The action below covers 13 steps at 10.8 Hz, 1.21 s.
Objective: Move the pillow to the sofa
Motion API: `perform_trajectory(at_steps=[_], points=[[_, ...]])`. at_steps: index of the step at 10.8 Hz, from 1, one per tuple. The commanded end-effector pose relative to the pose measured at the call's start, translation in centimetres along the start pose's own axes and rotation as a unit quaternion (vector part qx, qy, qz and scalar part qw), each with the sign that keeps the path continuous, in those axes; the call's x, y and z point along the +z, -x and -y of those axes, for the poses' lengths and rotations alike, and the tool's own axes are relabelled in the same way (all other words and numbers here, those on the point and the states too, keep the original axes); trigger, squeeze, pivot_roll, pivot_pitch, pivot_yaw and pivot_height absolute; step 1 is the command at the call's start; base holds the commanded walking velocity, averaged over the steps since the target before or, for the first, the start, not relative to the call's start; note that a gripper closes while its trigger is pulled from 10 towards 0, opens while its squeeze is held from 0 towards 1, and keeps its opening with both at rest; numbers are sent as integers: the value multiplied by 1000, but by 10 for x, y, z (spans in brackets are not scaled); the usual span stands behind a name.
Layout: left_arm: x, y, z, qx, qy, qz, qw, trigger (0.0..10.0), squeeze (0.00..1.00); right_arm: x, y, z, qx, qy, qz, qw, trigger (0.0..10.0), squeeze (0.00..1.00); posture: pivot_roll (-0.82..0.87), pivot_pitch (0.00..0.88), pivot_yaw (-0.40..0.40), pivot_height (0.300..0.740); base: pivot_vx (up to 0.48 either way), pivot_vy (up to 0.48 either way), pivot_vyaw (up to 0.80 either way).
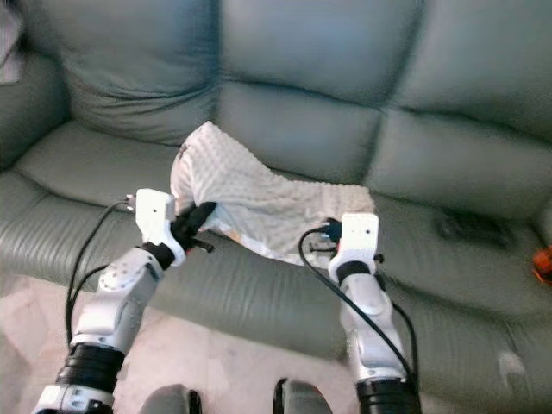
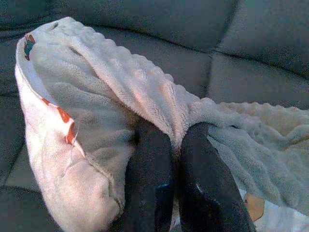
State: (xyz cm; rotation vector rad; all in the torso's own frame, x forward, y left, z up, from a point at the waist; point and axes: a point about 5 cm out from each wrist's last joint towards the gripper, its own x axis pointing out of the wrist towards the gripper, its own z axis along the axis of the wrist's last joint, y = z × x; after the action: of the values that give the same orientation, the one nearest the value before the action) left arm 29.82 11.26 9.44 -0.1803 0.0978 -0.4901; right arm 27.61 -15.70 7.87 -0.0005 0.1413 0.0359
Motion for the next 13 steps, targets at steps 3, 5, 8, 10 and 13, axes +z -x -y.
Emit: perform_trajectory(at_steps=[3, 5, 8, 10, 13], points=[[6, -2, 3, -9, -16, 12, 1000, 10000, 0, 1, 0, -5, 14, -1, 0, 1000, 10000, 0, -70, 137, -42, 740, 0, 298, 0], [6, -2, 4, -8, -19, 11, 1000, 10000, 0, 1, -1, -5, 16, 0, -2, 1000, 10000, 0, -68, 138, -47, 740, 0, 0, 0], [4, -1, 6, -8, -23, 9, 1000, 10000, 0, -2, 0, -6, 18, 1, -10, 1000, 10000, 0, -67, 146, -48, 740, 0, 0, 0], [1, 0, 7, -4, -38, 1, 999, 10000, 0, -3, 0, -6, 18, 3, -12, 1000, 10000, 0, -66, 153, -48, 740, 0, 0, 0], [-5, 1, 6, 7, -43, -12, 999, 10000, 0, -4, 1, -6, 21, 6, -13, 1000, 10000, 0, -68, 159, -49, 706, 0, 0, 0]])
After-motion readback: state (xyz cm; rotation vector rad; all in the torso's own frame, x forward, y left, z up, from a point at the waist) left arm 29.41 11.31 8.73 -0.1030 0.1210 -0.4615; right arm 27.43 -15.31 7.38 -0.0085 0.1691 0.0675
